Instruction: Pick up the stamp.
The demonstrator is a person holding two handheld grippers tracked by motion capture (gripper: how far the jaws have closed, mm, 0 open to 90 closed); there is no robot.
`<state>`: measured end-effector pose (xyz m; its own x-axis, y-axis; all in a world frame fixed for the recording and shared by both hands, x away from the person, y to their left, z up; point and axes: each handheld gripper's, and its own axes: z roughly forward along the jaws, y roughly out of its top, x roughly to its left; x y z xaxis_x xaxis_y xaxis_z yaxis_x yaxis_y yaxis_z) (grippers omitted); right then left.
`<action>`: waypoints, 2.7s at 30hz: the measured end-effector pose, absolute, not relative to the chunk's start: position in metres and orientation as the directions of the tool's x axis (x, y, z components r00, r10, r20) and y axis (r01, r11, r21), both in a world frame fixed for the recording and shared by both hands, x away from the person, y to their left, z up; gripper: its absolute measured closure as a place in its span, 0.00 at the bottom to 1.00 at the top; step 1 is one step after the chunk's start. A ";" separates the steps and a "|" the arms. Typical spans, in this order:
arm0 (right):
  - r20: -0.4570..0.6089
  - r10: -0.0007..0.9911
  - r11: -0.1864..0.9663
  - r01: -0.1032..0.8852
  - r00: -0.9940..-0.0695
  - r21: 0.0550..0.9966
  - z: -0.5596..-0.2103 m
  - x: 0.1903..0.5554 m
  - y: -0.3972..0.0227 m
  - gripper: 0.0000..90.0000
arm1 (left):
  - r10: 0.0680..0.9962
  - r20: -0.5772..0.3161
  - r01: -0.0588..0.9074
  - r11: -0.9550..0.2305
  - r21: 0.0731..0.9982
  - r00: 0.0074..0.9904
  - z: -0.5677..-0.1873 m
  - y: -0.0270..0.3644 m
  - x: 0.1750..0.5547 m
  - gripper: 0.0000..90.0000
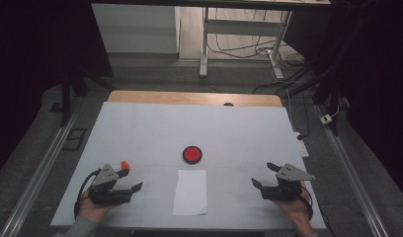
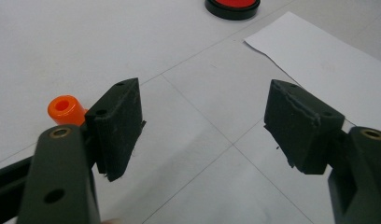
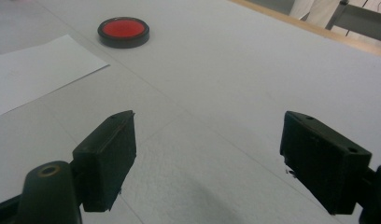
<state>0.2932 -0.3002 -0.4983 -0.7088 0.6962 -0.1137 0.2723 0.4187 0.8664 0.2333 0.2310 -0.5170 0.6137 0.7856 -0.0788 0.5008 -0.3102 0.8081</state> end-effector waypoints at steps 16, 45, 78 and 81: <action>-0.091 0.688 0.421 0.294 -0.720 0.858 -0.501 0.294 -0.299 0.26 | 0.780 -0.068 0.497 -0.326 0.805 0.622 -0.514 0.228 0.232 0.31; -0.092 0.699 0.413 0.296 -0.709 0.861 -0.499 0.293 -0.300 0.29 | 0.785 -0.069 0.544 -0.360 0.758 0.615 -0.485 0.220 0.261 0.31; -0.085 0.704 0.420 0.317 -0.705 0.850 -0.505 0.294 -0.298 0.30 | 0.855 -0.066 0.639 -0.331 0.694 0.514 -0.503 0.261 0.286 0.31; -0.084 0.704 0.420 0.319 -0.705 0.849 -0.505 0.294 -0.298 0.30 | 0.861 -0.050 0.642 -0.337 0.689 0.507 -0.505 0.262 0.287 0.31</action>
<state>0.2942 -0.2981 -0.5050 -0.7048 0.7044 -0.0838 0.3190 0.4203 0.8494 0.2873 0.2622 -0.5054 0.5066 0.8607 -0.0503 0.6416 -0.3373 0.6889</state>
